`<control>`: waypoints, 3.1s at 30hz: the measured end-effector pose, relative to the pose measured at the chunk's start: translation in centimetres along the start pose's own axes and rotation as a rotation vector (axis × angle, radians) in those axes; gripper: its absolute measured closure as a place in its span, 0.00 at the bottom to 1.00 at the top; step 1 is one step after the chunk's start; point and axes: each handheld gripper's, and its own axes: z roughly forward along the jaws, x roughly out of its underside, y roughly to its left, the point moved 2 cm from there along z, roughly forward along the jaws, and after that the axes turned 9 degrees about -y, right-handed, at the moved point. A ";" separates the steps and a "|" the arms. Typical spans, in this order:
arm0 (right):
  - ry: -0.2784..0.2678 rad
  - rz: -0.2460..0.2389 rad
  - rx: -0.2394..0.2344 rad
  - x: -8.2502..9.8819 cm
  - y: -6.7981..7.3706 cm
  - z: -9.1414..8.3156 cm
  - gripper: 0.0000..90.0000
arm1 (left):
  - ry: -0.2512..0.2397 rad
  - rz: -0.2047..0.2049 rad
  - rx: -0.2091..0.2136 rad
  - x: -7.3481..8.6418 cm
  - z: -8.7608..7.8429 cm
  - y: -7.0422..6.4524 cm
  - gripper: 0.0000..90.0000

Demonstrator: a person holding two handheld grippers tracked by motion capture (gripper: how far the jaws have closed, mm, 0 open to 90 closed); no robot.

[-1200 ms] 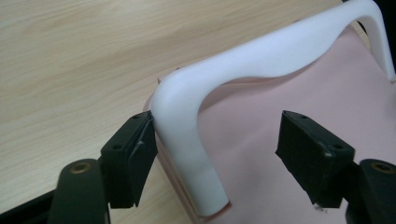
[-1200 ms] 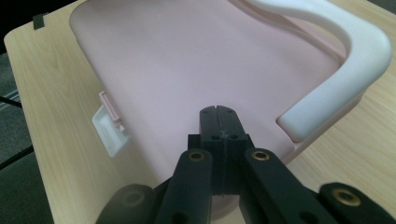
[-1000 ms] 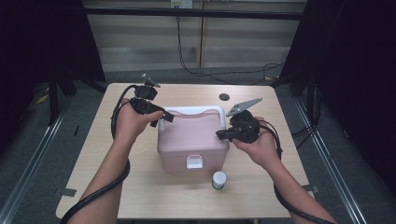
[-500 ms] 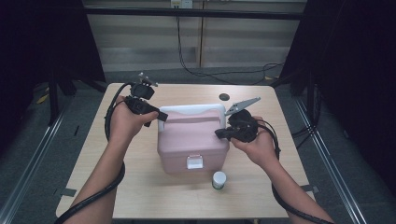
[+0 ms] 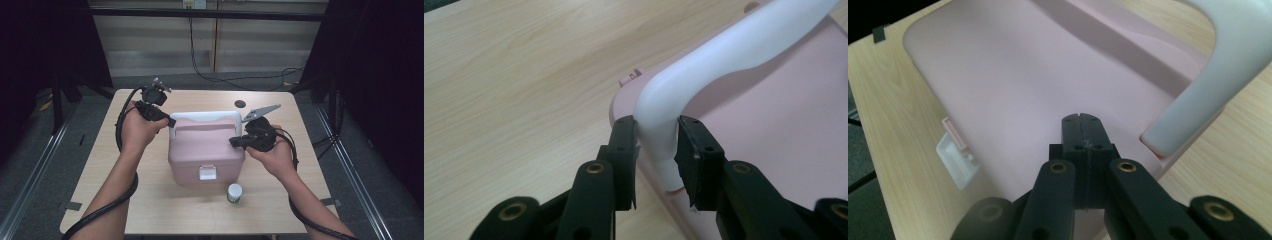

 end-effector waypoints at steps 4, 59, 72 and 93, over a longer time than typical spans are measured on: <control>-0.014 0.019 -0.009 -0.1 -0.3 0.4 1.00 | -0.004 -0.010 0.002 -0.1 0.3 0.2 0.77; -0.031 0.008 0.035 1.9 -2.9 -4.2 1.00 | 0.006 -0.069 0.083 -0.8 0.7 0.4 0.77; -0.011 0.012 -0.004 3.6 -2.7 -3.5 1.00 | -0.007 -0.066 0.085 -1.5 0.1 0.6 0.77; -0.028 0.000 -0.059 3.5 -1.4 -1.5 1.00 | -0.045 -0.078 0.094 -1.1 0.2 0.8 0.77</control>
